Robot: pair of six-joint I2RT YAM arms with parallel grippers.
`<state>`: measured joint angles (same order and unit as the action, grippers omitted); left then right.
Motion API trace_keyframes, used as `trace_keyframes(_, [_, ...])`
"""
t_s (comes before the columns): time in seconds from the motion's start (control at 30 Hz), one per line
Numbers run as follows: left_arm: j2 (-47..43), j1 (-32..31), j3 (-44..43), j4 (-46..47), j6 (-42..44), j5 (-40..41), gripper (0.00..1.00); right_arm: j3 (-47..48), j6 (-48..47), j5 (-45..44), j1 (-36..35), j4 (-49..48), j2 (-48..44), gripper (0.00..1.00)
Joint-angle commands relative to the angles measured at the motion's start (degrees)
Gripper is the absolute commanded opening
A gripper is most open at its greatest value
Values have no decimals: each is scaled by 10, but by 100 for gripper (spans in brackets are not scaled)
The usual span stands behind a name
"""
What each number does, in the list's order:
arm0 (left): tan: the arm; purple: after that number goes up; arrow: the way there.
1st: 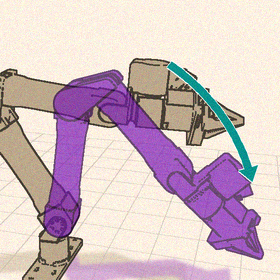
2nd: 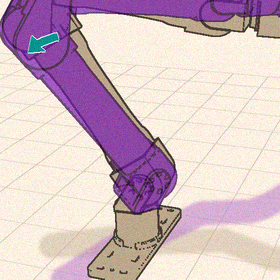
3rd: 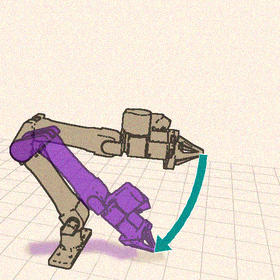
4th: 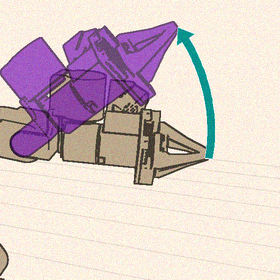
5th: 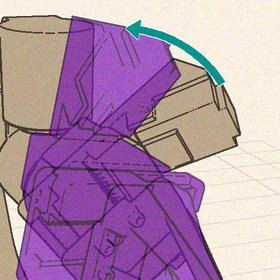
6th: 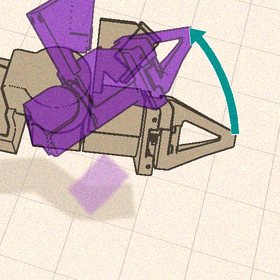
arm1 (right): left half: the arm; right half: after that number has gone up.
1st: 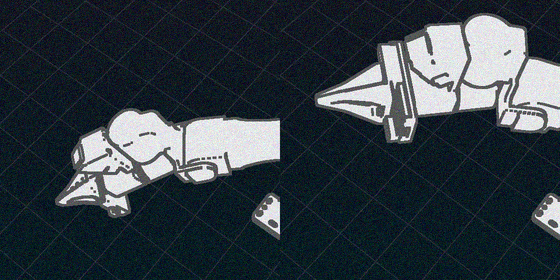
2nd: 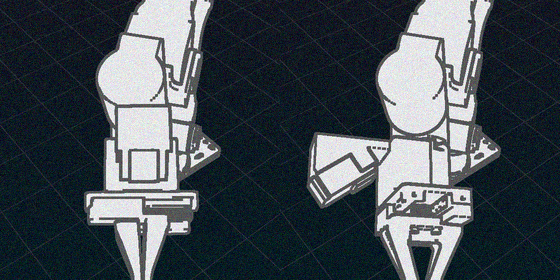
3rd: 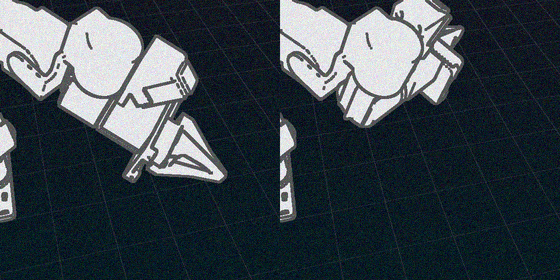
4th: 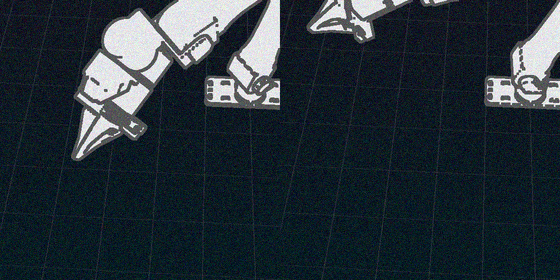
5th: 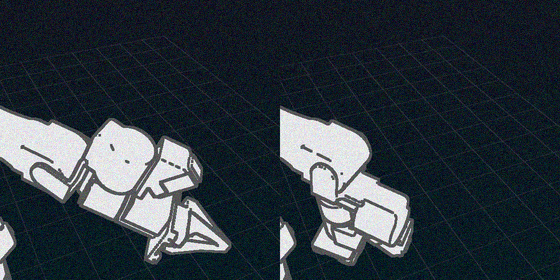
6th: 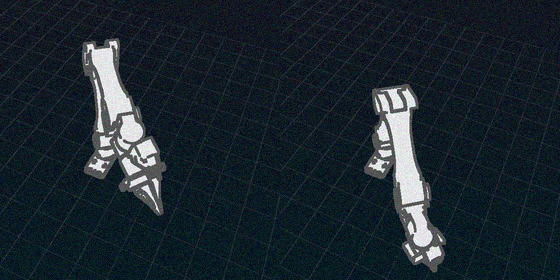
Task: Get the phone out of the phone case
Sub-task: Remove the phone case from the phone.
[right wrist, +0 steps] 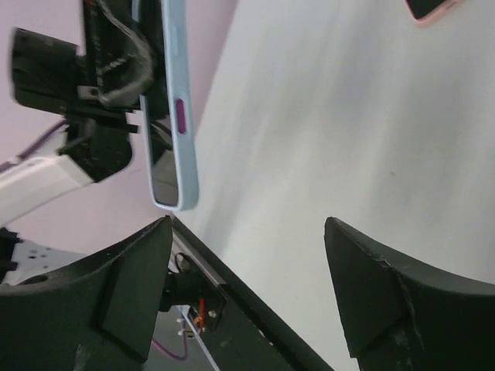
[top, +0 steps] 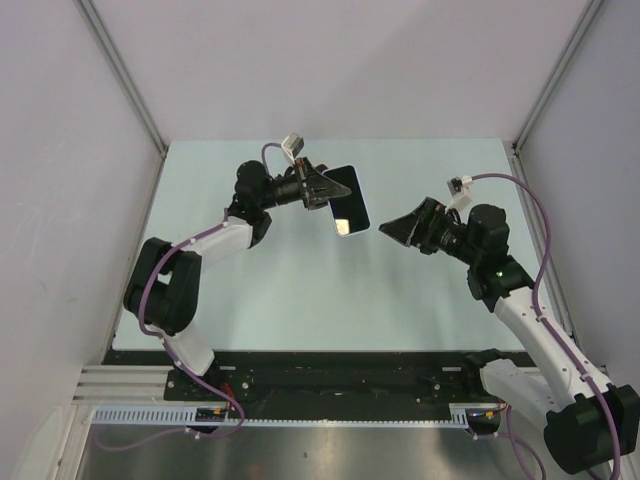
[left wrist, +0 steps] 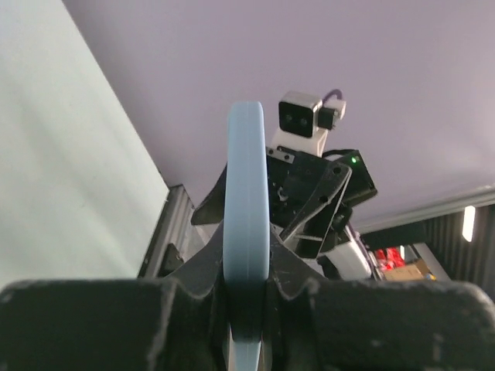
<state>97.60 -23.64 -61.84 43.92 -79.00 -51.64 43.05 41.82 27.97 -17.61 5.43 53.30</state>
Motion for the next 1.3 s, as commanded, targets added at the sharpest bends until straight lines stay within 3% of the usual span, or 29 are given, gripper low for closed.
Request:
trace_keyframes(0.0, [-15, 0, 9, 142, -92, -25, 0, -17, 89, 67, 1, -162, -9, 81])
trace_keyframes(0.17, [-13, 2, 12, 155, -104, -21, 0, -78, 181, 89, -21, -367, 6, 74])
trace_keyframes(0.47, [-16, 1, 16, 150, -99, -15, 0, -93, 235, 82, -59, -473, 53, 55])
trace_keyframes(0.67, [-18, 1, 21, 151, -99, -12, 0, -105, 284, 75, -71, -543, 79, 31])
trace_keyframes(0.8, [-21, 1, 21, 153, -99, -7, 0, -125, 350, 67, -73, -614, 94, 5])
trace_keyframes(0.9, [-22, 1, 20, 158, -103, -3, 0, -140, 373, 47, -75, -661, 102, 1])
trace_keyframes(1.27, [-23, 2, 37, 273, -168, 14, 0, -151, 459, -3, -82, -787, 153, 0])
